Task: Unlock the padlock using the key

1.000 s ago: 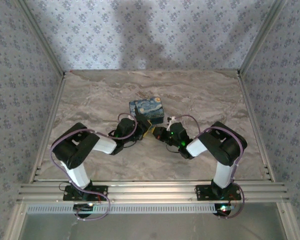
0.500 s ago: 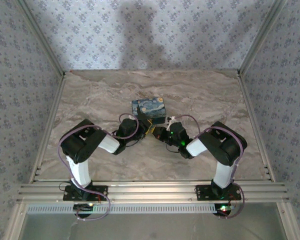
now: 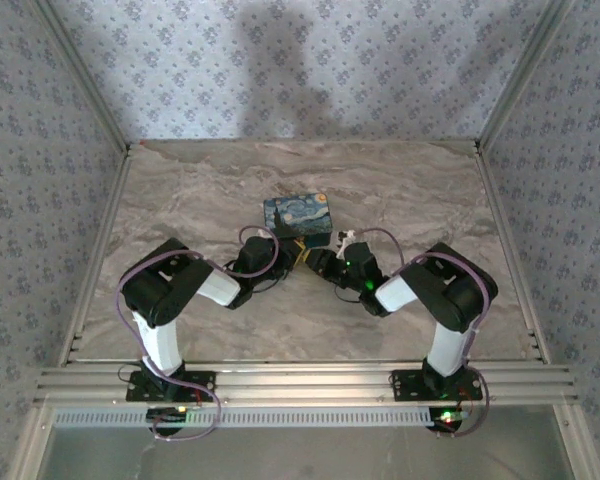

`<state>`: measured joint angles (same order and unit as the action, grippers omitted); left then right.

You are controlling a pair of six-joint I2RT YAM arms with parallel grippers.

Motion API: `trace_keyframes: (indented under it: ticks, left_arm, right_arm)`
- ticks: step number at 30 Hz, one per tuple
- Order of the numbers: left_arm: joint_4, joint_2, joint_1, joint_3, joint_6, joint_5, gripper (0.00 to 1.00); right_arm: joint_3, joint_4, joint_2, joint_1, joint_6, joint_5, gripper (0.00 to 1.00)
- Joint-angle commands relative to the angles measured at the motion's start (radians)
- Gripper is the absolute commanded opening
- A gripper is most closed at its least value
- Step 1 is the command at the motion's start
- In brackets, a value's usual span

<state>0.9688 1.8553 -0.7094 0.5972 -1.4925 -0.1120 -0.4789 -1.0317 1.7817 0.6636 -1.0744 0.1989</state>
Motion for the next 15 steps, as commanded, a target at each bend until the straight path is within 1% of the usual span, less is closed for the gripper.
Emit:
trace_keyframes:
  ticks: [1,3,5,7,8,10,11,13,15]
  left_arm:
    - [-0.017,-0.022,-0.009,0.021,0.021,-0.012,0.03]
    - [-0.031,-0.033,-0.009,0.022,0.022,-0.012,0.03]
    - [-0.043,-0.043,-0.009,0.024,0.018,-0.018,0.02]
    - [-0.059,-0.055,-0.009,0.027,0.014,-0.021,0.02]
    - [-0.067,-0.06,-0.009,0.026,0.01,-0.023,0.02]
    - [-0.083,-0.07,-0.009,0.028,-0.001,-0.029,0.02]
    - [-0.089,-0.073,-0.01,0.029,-0.005,-0.031,0.01]
    - [-0.105,-0.08,-0.01,0.035,-0.014,-0.04,0.01]
    - [-0.121,-0.082,-0.009,0.044,-0.02,-0.052,0.0]
  right_arm:
    - [0.043,0.001,-0.058,-0.023,0.045,-0.007,0.36]
    - [0.07,0.051,-0.097,-0.038,0.098,-0.017,0.4]
    - [0.086,0.137,-0.167,-0.048,0.183,-0.047,0.46]
    - [0.075,0.265,-0.258,-0.044,0.328,-0.08,0.52]
    - [0.06,0.332,-0.298,-0.037,0.417,-0.1,0.54]
    - [0.026,0.453,-0.383,0.004,0.653,-0.169,0.57]
    - [0.015,0.492,-0.409,0.031,0.765,-0.216,0.61]
    - [-0.011,0.544,-0.439,0.084,1.013,-0.286,0.64]
    - [-0.015,0.548,-0.438,0.115,1.234,-0.306,0.64]
